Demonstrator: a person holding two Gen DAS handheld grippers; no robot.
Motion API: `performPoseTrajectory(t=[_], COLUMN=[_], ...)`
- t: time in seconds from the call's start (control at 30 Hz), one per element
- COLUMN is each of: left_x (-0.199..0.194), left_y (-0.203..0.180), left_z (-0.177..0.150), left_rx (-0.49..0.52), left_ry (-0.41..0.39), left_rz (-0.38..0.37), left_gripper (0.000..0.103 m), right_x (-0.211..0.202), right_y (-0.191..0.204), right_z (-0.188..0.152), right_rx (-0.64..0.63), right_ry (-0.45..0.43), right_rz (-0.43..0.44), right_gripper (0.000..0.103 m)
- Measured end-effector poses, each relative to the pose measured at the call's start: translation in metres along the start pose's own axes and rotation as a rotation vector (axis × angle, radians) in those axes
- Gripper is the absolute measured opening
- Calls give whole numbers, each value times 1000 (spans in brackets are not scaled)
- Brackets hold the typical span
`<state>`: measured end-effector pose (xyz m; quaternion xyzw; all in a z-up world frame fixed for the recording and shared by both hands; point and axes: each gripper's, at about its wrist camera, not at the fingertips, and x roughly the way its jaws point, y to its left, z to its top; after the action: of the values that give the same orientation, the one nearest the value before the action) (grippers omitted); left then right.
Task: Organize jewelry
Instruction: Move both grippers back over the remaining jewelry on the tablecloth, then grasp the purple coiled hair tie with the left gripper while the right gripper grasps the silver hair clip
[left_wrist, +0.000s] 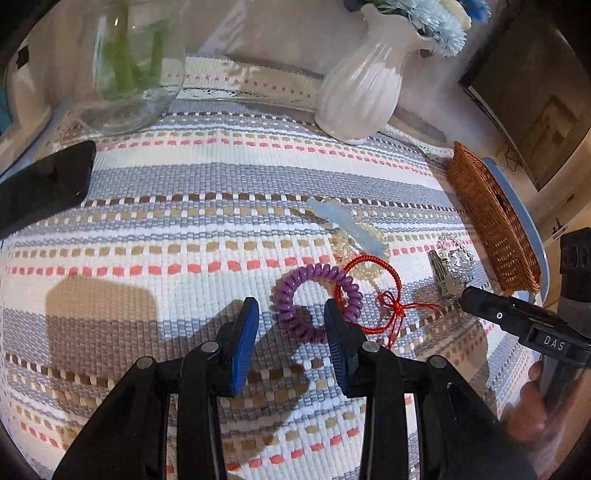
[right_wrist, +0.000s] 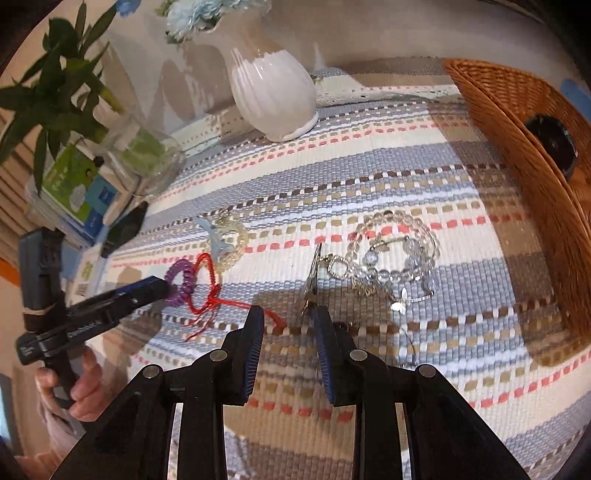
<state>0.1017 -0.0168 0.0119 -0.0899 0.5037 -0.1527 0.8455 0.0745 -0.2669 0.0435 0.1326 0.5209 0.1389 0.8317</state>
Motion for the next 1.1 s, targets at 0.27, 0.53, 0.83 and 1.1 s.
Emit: performPoseTrajectory(t=[0.27, 0.53, 0.83, 1.1], left_x=[7, 6, -32, -51], left_y=[-20, -23, -34, -84], left_z=[1, -2, 4, 21], left_rx=[94, 128, 141, 249], left_ry=[-35, -58, -134, -167], left_rz=[91, 137, 110, 67], left_gripper=[36, 8, 8, 8], right_x=[22, 26, -7, -61], right_y=[0, 15, 20, 7], right_z=[8, 1, -2, -4], right_rx=[-21, -118, -95, -64], right_ry=[0, -18, -65, -157], right_rz=[-77, -179, -80, -74], right_gripper=[28, 12, 12, 12])
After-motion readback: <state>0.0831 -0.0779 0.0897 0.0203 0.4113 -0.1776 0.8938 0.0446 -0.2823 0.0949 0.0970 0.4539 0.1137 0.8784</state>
